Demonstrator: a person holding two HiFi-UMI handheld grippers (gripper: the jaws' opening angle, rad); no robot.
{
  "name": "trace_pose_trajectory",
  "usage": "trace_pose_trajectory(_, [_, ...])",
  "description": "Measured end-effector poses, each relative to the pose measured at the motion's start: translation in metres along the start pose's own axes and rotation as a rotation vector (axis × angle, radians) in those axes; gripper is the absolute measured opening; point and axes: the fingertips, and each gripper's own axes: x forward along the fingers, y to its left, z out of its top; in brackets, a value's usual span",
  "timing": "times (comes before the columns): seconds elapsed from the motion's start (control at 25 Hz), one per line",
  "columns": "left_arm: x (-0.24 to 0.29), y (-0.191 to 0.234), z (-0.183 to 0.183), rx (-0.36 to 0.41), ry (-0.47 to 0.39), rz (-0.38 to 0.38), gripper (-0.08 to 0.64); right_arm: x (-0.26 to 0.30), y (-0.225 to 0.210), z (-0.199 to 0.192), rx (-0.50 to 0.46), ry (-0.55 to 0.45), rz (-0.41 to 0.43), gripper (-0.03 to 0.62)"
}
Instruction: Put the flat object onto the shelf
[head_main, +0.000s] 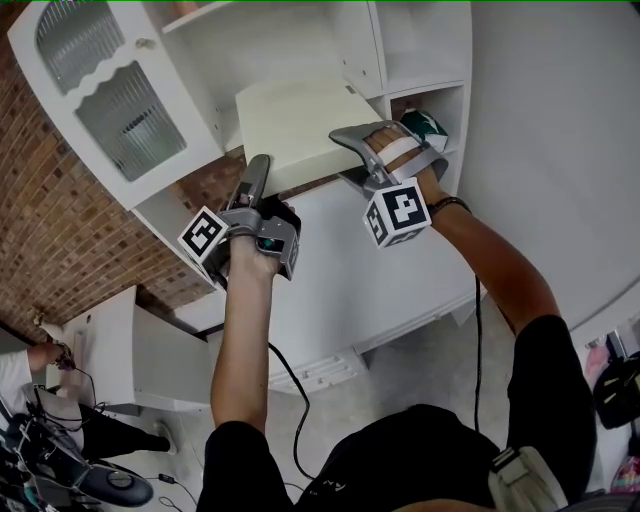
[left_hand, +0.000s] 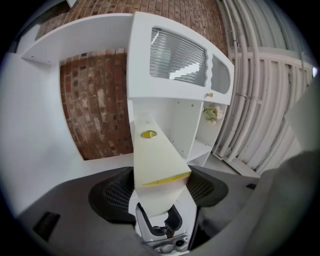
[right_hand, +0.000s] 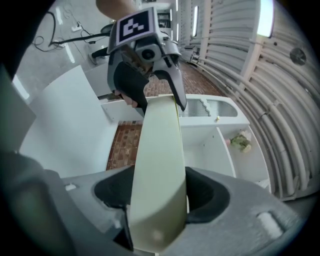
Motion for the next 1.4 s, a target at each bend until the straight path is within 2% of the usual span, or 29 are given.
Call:
trace_pose_trajectory(0.24, [-0.007, -0.013, 0.008, 0.151, 0.026, -0.107, 0.325, 0.023, -0.011, -0.008, 0.007, 0.013, 0.060, 0.296])
trace_pose_trajectory(0.52, [-0.013, -0.026, -0.009, 0.458, 0.030, -0.210, 0.325, 0.072, -0.023, -0.030, 0.023, 0.033, 0.117, 0.295])
trace_pose_trajectory(0.68, [-0.023, -0.022, -0.029, 0.640, 0.025, -0.206, 0.324, 0.094, -0.022, -0.039, 0.028, 0.027, 0.146, 0.295])
trace_pose_trajectory(0.84, [-0.031, -0.020, -0.058, 0.887, 0.054, -0.176, 0.322, 0.100, -0.022, -0.045, 0.027, 0.022, 0.146, 0.295])
trace_pose_trajectory(0.92, [-0.034, -0.017, -0.072, 0.963, 0.070, -0.162, 0.321, 0.102, -0.021, -0.047, 0.029, 0.019, 0.145, 0.296])
trace_pose_trajectory(1.04, [-0.034, -0.013, -0.075, 1.019, 0.061, -0.143, 0.293, 0.113, -0.021, -0.050, 0.029, 0.017, 0.150, 0.296])
trace_pose_trajectory(1.4, [-0.037, 0.002, -0.046, 1.112, 0.055, -0.075, 0.070, 0.143, -0.022, -0.049, 0.032, 0.046, 0.147, 0.297])
